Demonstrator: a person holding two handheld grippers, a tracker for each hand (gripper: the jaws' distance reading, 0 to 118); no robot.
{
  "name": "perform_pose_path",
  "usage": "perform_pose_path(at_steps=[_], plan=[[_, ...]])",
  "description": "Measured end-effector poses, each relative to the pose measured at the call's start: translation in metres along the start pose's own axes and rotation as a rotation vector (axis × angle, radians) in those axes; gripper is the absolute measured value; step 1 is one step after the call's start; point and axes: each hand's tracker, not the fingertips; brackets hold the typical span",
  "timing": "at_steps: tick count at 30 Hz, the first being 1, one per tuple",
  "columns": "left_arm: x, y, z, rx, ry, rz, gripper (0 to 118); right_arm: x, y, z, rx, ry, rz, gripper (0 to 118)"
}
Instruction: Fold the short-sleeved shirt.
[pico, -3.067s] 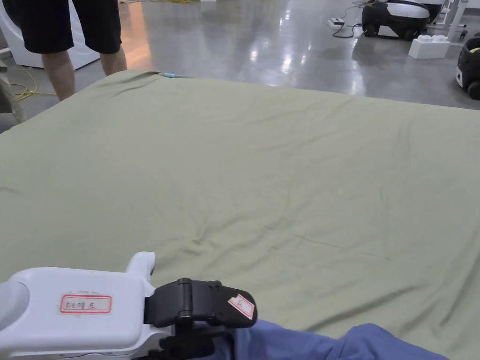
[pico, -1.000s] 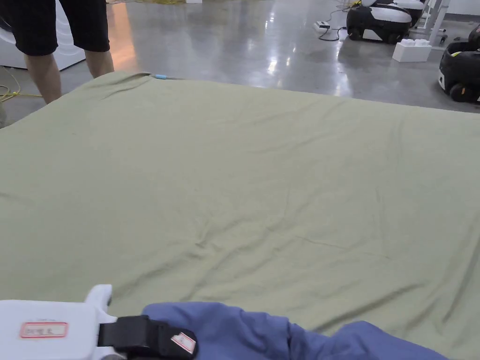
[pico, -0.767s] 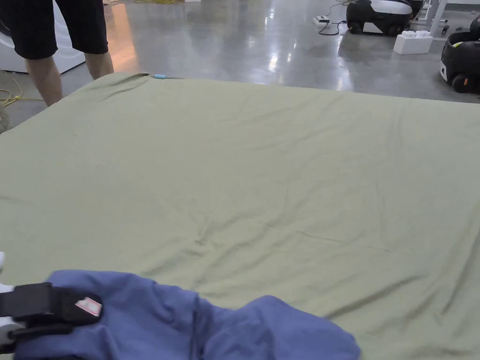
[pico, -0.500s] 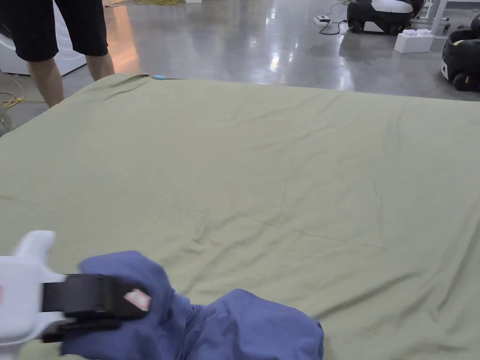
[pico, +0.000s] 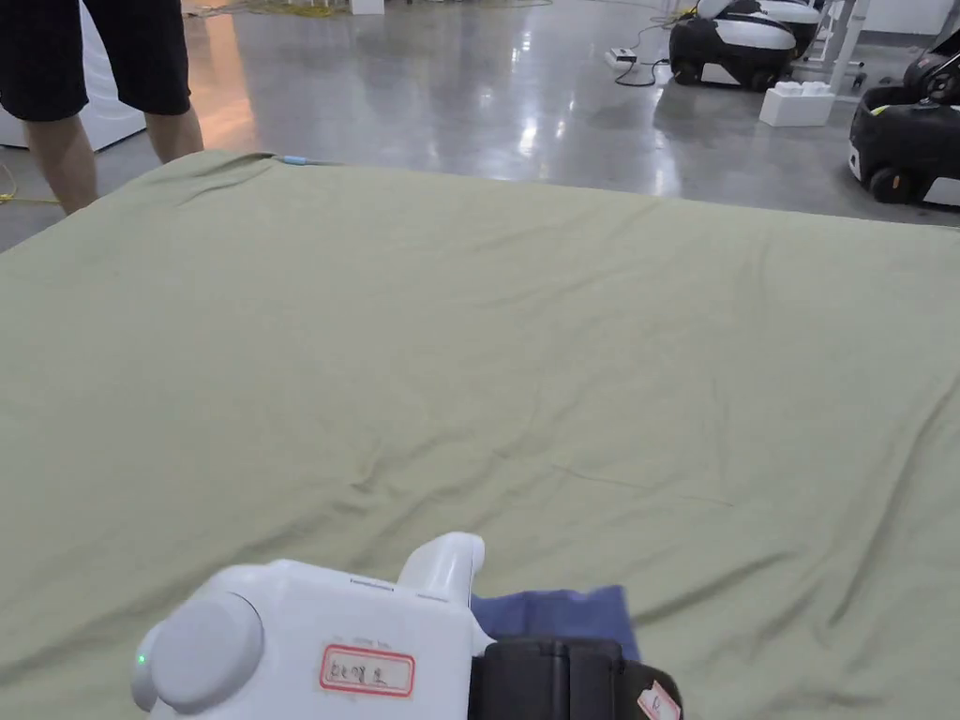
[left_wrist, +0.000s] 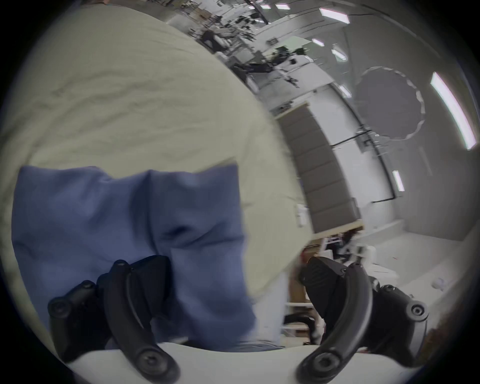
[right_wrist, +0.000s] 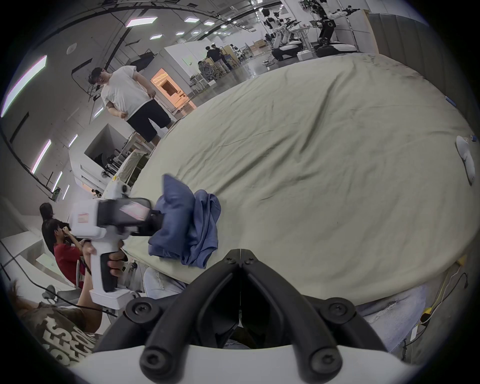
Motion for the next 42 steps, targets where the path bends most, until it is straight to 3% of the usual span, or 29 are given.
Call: perform_pose_path(at_steps=[4, 5, 6, 7, 8, 13, 15, 17, 23, 27, 30, 32, 35, 37, 38, 39, 40, 41, 42], plan=[[0.002, 0.007, 0.04, 0.084, -0.054, 0.07, 111, -0.002, -0.001, -0.004, -0.016, 0.028, 0.011, 2], [-0.003, 0.009, 0.048, 0.113, -0.006, 0.079, 98, -0.001, -0.001, -0.005, -0.016, 0.031, 0.01, 2], [-0.008, 0.012, 0.052, 0.12, 0.062, 0.079, 70, -0.001, -0.001, -0.005, -0.015, 0.034, 0.009, 2], [-0.013, 0.013, 0.052, 0.133, 0.137, 0.09, 27, 0.001, -0.002, -0.005, -0.015, 0.035, 0.005, 2], [-0.018, 0.016, 0.047, 0.131, 0.206, 0.129, 1, 0.002, -0.002, -0.004, -0.013, 0.033, 0.0, 2], [-0.057, -0.001, -0.02, -0.068, 0.092, 0.32, 1, 0.01, -0.003, 0.0, 0.009, 0.02, -0.037, 2], [-0.068, -0.011, -0.049, -0.104, 0.148, 0.309, 1, 0.012, -0.004, 0.001, 0.013, 0.021, -0.052, 2], [-0.07, -0.014, -0.065, -0.076, 0.04, 0.306, 0, 0.011, -0.005, 0.001, 0.012, 0.021, -0.054, 2], [-0.056, -0.005, -0.077, -0.059, 0.101, 0.251, 0, -0.004, 0.005, -0.019, -0.013, 0.06, -0.016, 2], [-0.031, -0.018, -0.011, -0.003, -0.025, 0.178, 0, -0.035, 0.031, -0.048, 0.006, 0.225, 0.044, 2], [-0.027, -0.032, 0.07, 0.176, -0.036, 0.156, 0, -0.054, 0.048, -0.095, -0.025, 0.424, 0.001, 2], [-0.032, -0.039, 0.117, 0.302, 0.035, 0.209, 0, -0.064, 0.052, -0.136, -0.104, 0.5, -0.039, 2], [-0.046, -0.048, 0.154, 0.426, 0.143, 0.196, 0, -0.067, 0.047, -0.193, -0.244, 0.437, -0.081, 2], [-0.058, -0.047, 0.161, 0.432, 0.16, 0.226, 0, -0.061, 0.039, -0.224, -0.319, 0.292, -0.041, 2], [-0.063, -0.048, 0.163, 0.428, 0.144, 0.231, 0, -0.055, 0.033, -0.236, -0.343, 0.282, -0.009, 2], [-0.067, -0.048, 0.163, 0.43, 0.137, 0.241, 0, -0.047, 0.033, -0.239, -0.318, 0.39, -0.049, 2], [-0.068, -0.047, 0.158, 0.419, 0.132, 0.25, 0, -0.041, 0.038, -0.232, -0.317, 0.41, -0.128, 2], [-0.072, -0.045, 0.156, 0.403, 0.131, 0.255, 0, -0.041, 0.039, -0.231, -0.337, 0.406, -0.148, 2], [-0.077, -0.041, 0.152, 0.377, 0.132, 0.254, 0, -0.044, 0.04, -0.231, -0.328, 0.391, -0.108, 2]])
